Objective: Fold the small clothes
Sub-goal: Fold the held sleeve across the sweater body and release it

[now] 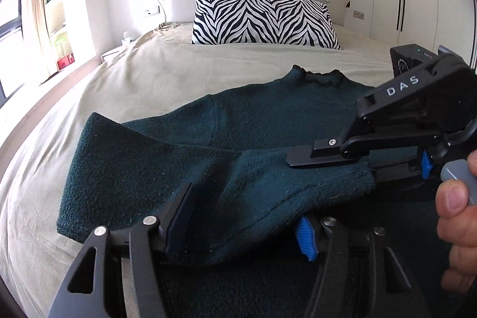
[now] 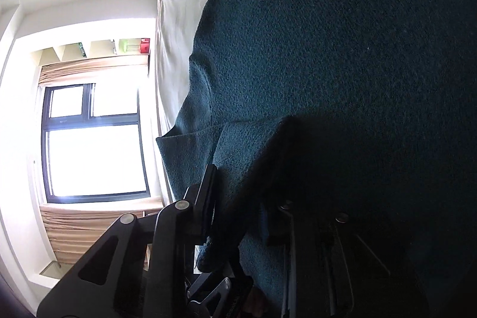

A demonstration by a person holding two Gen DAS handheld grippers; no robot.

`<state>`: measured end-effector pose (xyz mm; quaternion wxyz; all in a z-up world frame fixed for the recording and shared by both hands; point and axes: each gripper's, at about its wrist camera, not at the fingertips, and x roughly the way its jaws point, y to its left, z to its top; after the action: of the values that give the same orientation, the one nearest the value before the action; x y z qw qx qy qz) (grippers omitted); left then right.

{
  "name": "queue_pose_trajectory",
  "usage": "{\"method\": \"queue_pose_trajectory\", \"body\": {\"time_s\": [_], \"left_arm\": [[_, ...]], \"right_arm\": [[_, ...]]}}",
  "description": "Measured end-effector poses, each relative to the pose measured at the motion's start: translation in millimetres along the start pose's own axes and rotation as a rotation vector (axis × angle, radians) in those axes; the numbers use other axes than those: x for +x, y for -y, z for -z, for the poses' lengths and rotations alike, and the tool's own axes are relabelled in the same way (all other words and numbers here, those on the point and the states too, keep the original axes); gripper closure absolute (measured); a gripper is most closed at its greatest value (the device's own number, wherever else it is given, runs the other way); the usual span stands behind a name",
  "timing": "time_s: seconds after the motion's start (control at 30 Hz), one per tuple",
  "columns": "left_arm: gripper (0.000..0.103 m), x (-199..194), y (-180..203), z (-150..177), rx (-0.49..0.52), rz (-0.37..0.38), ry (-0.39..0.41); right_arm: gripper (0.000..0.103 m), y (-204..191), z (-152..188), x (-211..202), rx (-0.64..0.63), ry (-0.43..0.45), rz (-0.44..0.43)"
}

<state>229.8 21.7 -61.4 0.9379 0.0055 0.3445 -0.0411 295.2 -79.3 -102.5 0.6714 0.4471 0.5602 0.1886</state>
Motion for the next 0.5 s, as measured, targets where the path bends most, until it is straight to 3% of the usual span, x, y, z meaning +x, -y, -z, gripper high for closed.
{"method": "queue_pose_trajectory", "body": {"time_s": [0.1,0.27,0.37,0.5], "left_arm": [[0.029,-16,-18,2,-0.099,0.088,0.032],[0.025,-22,-29,11,-0.177,0.101,-0.022],[0.025,-25,-40,19,-0.244,0.136,-0.051],[0.026,-41,-66,23,-0.358,0.176,0.005]], "right_arm": [[0.095,-23,-4,-26,-0.108,0.074,0.043],[0.096,-37,-26,-82,-0.199,0.202,0.164],[0.096,-23,-43,-109,-0.182,0.257,0.239],[0.096,14,-54,-141,-0.129,0.283,0.31]]}}
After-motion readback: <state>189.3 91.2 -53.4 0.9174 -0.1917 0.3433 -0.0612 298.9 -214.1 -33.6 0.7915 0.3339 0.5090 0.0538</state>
